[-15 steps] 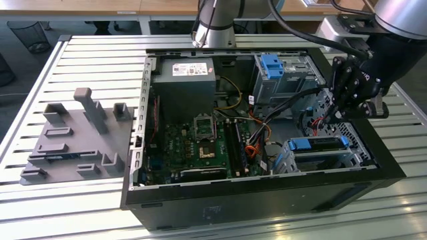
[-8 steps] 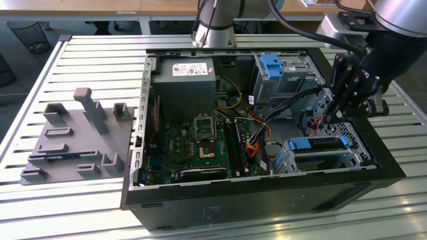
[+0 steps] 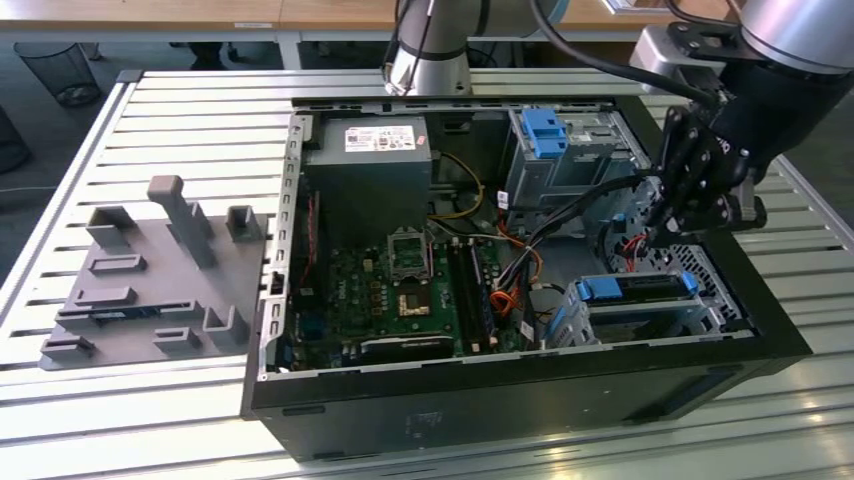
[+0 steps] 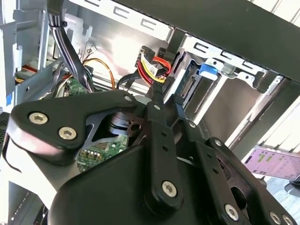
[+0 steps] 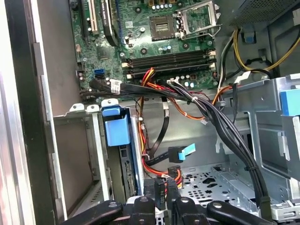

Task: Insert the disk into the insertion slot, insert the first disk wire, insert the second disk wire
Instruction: 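Insert the first disk wire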

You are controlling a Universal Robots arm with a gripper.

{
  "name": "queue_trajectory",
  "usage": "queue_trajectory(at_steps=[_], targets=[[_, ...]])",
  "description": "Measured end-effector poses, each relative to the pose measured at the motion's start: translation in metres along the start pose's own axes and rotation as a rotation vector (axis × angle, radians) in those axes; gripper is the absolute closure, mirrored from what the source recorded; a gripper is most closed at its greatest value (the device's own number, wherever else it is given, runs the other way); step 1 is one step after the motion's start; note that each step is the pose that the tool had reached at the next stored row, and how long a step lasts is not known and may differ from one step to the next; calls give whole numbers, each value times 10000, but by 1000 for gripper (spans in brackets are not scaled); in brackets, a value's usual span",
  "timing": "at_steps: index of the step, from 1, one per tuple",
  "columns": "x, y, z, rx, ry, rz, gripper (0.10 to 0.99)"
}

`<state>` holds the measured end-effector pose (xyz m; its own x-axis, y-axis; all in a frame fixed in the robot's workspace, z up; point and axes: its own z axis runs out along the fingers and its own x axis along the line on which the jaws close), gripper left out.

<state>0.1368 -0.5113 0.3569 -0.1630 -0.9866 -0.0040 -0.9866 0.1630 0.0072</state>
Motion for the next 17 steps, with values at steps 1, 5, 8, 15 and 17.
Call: queue_trajectory(at_steps=[1, 5, 8, 15, 17], targets=[[-2, 0, 5, 0, 0, 9, 827], [-5, -4, 27, 5, 28, 39, 769], [-6, -7, 46, 17, 95, 57, 769], [-10, -11, 77, 42, 248, 85, 906], [-10, -13, 79, 42, 251, 54, 922]])
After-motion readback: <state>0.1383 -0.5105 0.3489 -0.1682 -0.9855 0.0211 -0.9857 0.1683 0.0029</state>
